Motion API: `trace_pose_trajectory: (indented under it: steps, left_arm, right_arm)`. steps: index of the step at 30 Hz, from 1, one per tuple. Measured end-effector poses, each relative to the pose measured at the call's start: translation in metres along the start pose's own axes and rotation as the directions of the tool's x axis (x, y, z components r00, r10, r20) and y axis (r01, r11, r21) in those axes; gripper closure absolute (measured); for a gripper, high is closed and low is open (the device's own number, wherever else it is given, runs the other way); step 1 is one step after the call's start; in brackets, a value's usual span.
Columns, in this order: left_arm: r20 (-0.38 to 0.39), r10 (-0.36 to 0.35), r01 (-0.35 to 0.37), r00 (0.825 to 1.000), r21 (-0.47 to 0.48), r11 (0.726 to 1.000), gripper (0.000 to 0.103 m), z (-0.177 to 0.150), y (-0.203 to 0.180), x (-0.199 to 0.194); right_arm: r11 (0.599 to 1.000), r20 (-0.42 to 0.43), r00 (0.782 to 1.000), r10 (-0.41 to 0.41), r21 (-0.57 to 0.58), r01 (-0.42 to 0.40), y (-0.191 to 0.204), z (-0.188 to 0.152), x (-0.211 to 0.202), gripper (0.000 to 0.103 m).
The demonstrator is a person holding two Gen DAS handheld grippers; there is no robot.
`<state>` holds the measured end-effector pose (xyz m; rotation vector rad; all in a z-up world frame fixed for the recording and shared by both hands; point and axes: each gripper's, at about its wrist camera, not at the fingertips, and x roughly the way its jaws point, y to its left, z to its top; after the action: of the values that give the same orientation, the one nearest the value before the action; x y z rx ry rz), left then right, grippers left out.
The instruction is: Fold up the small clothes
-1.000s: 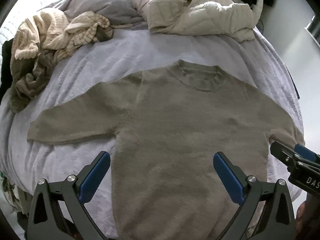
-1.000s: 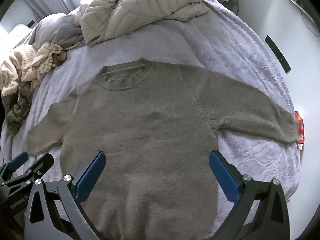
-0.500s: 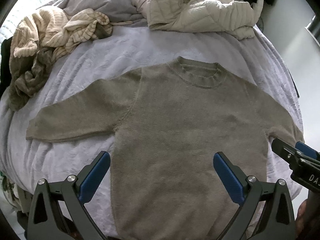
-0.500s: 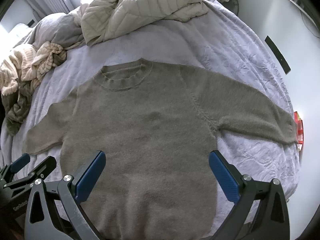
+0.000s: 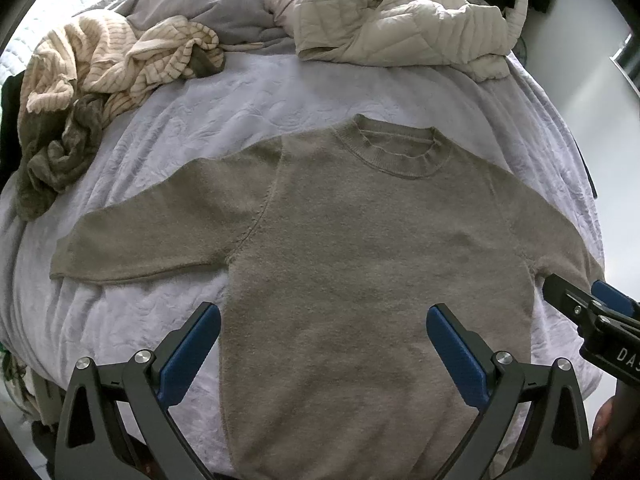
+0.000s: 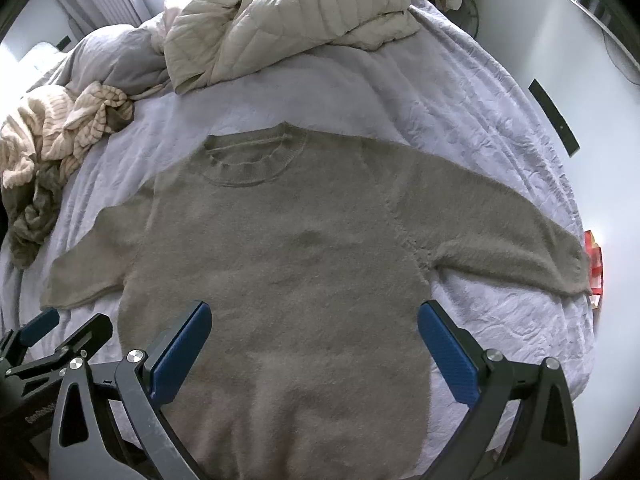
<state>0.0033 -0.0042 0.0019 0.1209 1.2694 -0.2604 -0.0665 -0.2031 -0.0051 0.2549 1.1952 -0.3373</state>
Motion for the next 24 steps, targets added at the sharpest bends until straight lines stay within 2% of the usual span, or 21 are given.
trace_pose_trajectory:
  steps: [24]
  left_arm:
    - [-0.021, -0.012, 0.011, 1.0, -0.019, 1.0, 0.0, 0.0012, 0.0004, 0.0083]
  right_arm:
    - [1.0, -0.027, 1.0, -0.001, -0.01, 0.001, 0.0015, 0.0017, 0.0101, 0.0]
